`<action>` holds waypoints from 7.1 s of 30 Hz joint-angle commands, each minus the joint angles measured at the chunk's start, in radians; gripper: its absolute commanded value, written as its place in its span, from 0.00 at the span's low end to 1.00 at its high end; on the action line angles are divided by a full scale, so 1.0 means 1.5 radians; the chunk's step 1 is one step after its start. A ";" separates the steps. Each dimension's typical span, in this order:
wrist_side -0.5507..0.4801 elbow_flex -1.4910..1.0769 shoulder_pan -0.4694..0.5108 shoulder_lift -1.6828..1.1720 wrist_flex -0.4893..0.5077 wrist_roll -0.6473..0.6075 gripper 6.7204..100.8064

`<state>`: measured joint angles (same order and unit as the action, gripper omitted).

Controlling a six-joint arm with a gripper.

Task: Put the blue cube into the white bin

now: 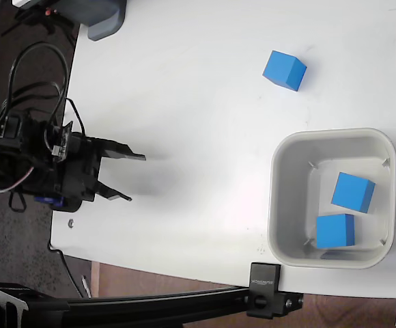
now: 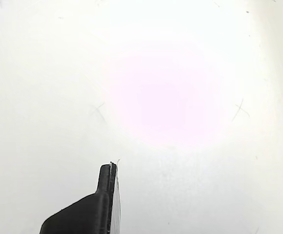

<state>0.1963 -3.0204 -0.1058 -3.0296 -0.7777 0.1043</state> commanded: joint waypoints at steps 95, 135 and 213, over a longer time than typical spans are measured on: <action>0.278 1.230 -0.268 1.310 -0.044 0.452 0.94; 0.252 1.145 -0.244 1.296 0.037 0.439 0.94; -0.101 0.183 0.037 0.185 0.024 0.030 0.99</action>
<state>0.0399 -2.6875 -0.0568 -2.6216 -0.7670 0.1565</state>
